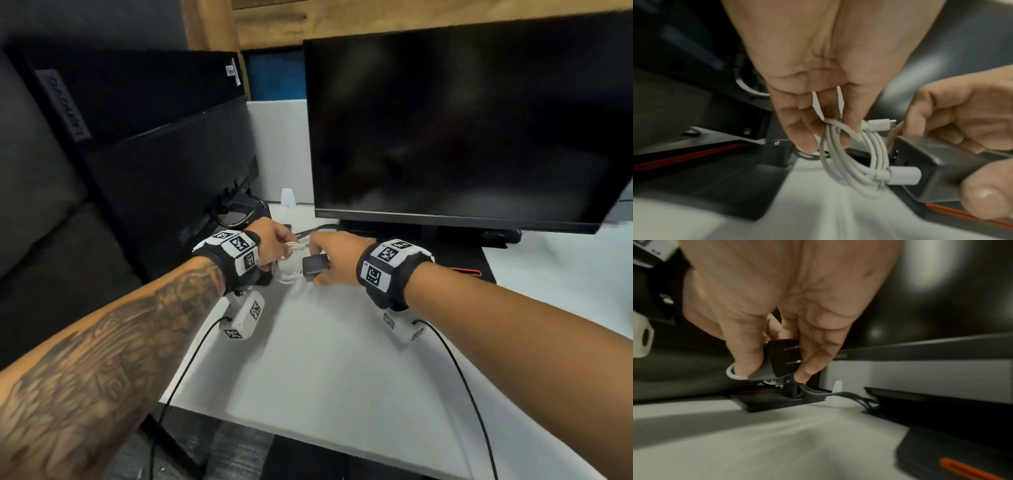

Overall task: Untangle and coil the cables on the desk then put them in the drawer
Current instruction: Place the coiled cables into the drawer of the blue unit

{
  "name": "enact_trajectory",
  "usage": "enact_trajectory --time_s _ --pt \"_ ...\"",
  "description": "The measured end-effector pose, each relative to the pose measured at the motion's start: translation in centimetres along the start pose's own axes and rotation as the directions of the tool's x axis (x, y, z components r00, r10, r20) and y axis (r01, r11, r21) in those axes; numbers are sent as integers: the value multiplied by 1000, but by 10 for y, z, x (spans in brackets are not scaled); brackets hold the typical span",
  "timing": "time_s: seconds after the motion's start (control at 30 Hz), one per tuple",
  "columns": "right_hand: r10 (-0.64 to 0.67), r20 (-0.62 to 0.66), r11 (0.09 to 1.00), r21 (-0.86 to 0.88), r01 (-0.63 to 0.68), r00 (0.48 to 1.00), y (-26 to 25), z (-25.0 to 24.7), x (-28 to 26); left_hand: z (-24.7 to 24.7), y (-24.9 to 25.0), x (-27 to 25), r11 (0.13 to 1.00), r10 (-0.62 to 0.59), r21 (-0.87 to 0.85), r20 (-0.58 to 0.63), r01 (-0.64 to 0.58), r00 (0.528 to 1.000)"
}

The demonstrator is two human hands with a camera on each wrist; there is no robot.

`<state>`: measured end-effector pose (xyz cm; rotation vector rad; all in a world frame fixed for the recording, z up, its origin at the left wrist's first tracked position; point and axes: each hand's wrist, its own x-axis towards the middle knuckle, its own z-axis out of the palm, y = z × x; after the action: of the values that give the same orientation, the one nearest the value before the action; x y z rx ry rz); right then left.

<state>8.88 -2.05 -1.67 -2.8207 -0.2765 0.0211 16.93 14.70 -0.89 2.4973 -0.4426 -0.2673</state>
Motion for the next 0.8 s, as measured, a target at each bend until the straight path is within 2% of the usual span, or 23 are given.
enact_trajectory --time_s 0.17,0.33,0.4,0.53,0.67,0.8 --pt "27 -111 998 -58 -34 993 27 -59 -64 1 88 -9 980 197 -4 82 -198 977" --pt "96 -175 972 -195 -130 980 59 -110 -134 12 185 -30 906 423 -54 117 -420 898" --pt "152 -225 959 -202 -198 963 69 -132 -163 18 222 -39 868 494 -107 81 -485 866" --pt "216 -358 917 -245 -314 909 89 -175 -232 37 302 -60 769 628 -191 40 -611 778" --pt "298 -436 852 -279 -442 849 106 -208 -297 61 374 -84 670 728 -243 32 -701 685" --pt "387 -522 810 -203 -551 760 118 -233 -361 93 439 -111 565 818 -243 44 -788 573"
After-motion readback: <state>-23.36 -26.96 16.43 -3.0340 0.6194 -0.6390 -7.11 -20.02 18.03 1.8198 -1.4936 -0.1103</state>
